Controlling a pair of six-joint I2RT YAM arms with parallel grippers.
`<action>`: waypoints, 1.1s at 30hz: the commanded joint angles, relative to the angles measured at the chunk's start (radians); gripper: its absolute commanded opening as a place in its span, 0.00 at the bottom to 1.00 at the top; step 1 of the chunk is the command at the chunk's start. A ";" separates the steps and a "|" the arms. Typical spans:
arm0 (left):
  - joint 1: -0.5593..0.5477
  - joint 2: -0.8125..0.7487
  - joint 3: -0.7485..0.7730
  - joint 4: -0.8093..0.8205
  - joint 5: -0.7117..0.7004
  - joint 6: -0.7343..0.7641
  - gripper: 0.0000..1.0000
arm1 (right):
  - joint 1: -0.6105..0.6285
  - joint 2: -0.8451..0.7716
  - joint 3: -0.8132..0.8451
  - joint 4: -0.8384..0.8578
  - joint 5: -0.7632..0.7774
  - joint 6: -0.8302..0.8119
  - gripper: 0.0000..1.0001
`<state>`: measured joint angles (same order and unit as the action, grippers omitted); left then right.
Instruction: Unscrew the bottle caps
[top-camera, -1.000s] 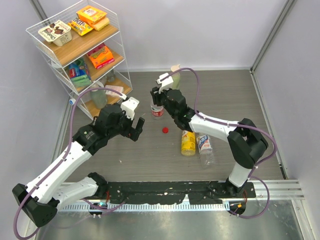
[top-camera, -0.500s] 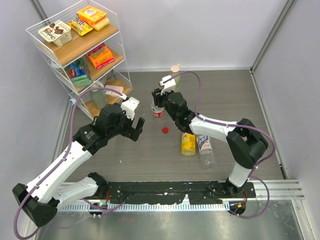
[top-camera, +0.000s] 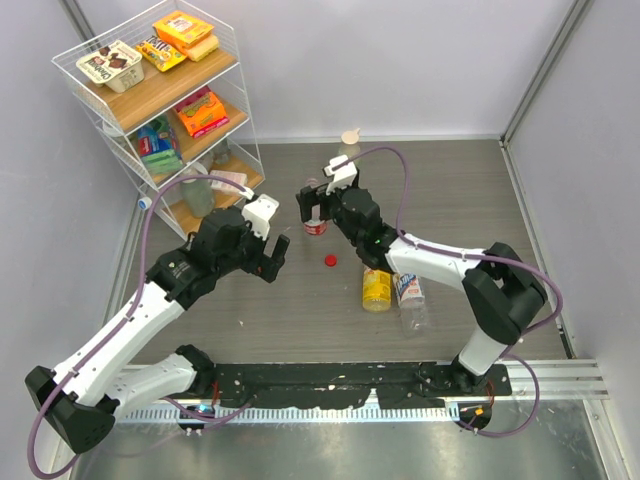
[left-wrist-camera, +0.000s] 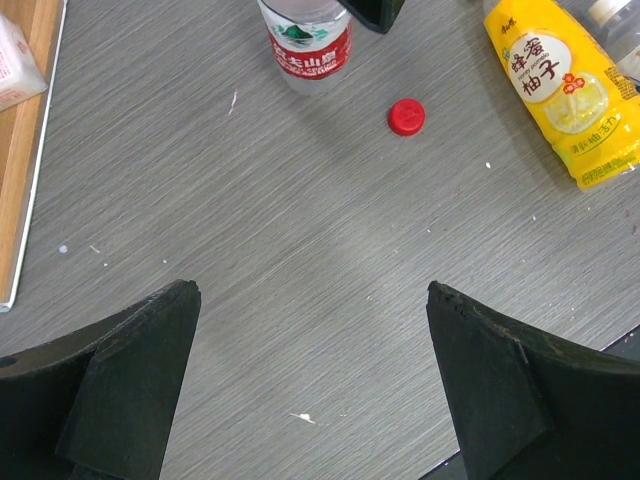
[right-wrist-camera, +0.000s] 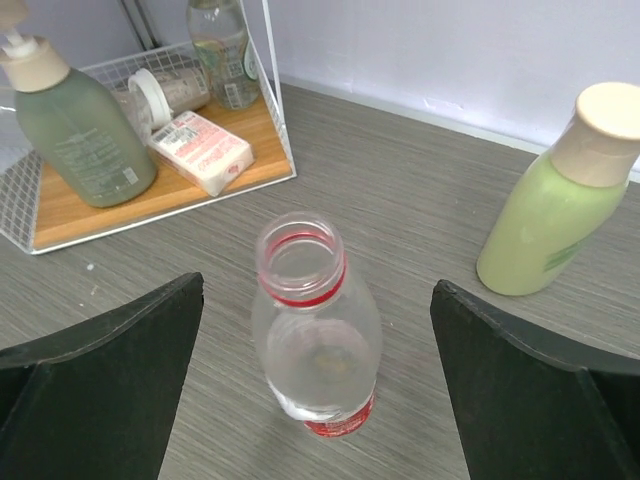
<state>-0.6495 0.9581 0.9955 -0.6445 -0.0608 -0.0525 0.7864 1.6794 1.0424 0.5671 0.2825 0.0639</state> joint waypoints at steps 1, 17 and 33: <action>0.002 0.002 0.012 0.017 -0.014 -0.015 1.00 | 0.005 -0.095 -0.004 0.037 -0.022 0.027 1.00; 0.002 0.002 0.014 0.019 0.012 -0.018 1.00 | 0.005 -0.276 0.027 -0.125 0.059 0.089 1.00; 0.002 0.004 0.019 0.016 0.038 -0.020 1.00 | -0.047 -0.397 0.082 -0.602 0.212 0.191 0.98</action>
<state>-0.6495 0.9623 0.9955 -0.6456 -0.0422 -0.0597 0.7700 1.3197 1.0809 0.1093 0.4606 0.1993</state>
